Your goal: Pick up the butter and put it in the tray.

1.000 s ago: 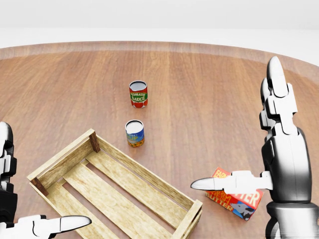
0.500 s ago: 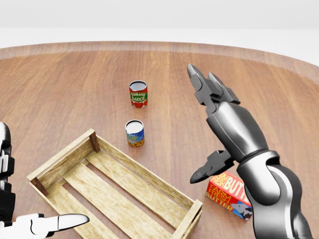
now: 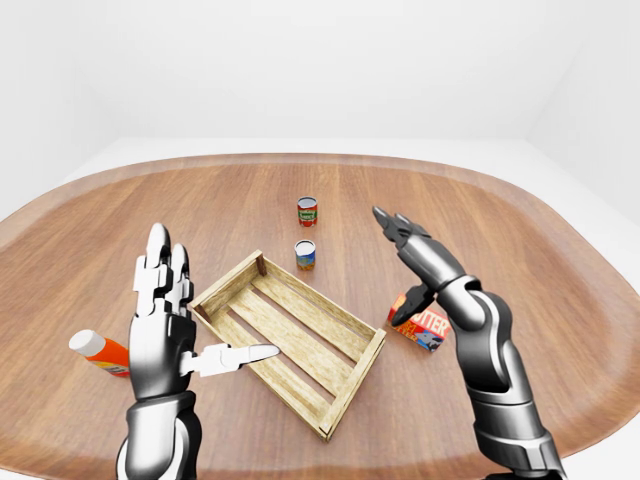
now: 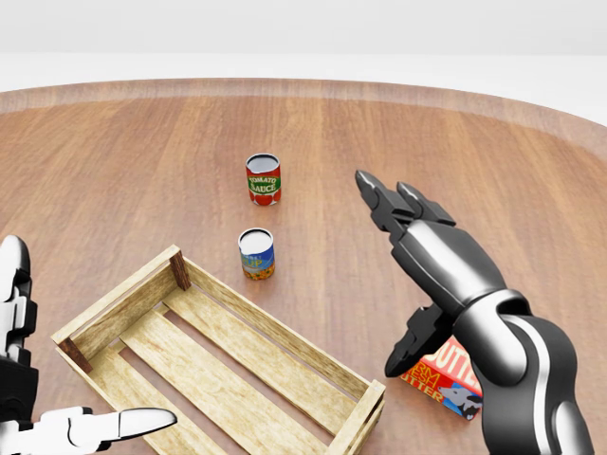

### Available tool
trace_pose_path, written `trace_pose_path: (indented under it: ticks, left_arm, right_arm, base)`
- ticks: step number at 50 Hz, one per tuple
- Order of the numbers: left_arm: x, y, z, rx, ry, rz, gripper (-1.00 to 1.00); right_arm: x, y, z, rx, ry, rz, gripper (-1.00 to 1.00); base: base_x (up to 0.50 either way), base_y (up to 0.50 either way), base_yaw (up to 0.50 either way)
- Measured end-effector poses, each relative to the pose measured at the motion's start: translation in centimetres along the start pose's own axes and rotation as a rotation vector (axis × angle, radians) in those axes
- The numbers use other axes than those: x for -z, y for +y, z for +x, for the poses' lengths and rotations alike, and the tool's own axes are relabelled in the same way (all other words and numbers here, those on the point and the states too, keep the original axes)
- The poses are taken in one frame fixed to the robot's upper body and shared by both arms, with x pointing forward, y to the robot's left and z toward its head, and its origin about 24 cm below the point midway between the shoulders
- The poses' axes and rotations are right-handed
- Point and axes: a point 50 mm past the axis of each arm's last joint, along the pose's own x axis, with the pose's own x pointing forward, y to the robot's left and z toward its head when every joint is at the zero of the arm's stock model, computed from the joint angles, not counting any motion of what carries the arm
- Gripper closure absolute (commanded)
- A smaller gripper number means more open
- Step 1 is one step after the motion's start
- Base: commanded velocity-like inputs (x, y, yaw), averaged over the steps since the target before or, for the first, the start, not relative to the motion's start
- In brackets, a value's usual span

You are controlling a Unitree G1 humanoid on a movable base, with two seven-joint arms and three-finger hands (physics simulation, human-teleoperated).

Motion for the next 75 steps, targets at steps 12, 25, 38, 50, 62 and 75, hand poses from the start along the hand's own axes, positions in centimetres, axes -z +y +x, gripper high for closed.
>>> trace_pose_path:
  ticks: [12, 25, 38, 50, 62, 75]
  left_arm:
    - [0.1, -0.1, 0.0, 0.006, 0.003, -0.005, -1.00]
    - [0.0, -0.2, 0.0, 0.008, 0.000, -0.002, -1.00]
    - [0.1, -0.2, 0.0, 0.004, 0.004, 0.001, -1.00]
    - [0.4, -0.2, 0.2, 0.004, 0.012, 0.001, -1.00]
    - [0.4, -0.3, 0.2, 0.008, 0.014, 0.001, -1.00]
    - [0.6, -0.5, 0.2, 0.012, 0.022, 0.003, -1.00]
  right_arm:
    - [0.3, 0.2, -0.3, -0.014, 0.022, -0.023, -1.00]
    - [1.8, 1.2, -0.5, -0.047, 0.088, -0.023, -1.00]
    - [3.2, 2.3, -0.7, -0.070, 0.142, 0.007, -1.00]
    - [4.3, 2.9, -1.0, -0.088, 0.176, 0.032, -1.00]
    - [5.4, 4.0, -1.0, -0.120, 0.213, 0.064, -1.00]
    - [7.2, 4.7, -0.8, -0.104, 0.269, 0.126, -1.00]
  base:
    - [0.00, 0.00, 0.00]
    - [0.00, 0.00, 0.00]
    - [0.00, 0.00, 0.00]
    - [0.00, 0.00, 0.00]
    - [0.00, 0.00, 0.00]
    - [0.00, 0.00, 0.00]
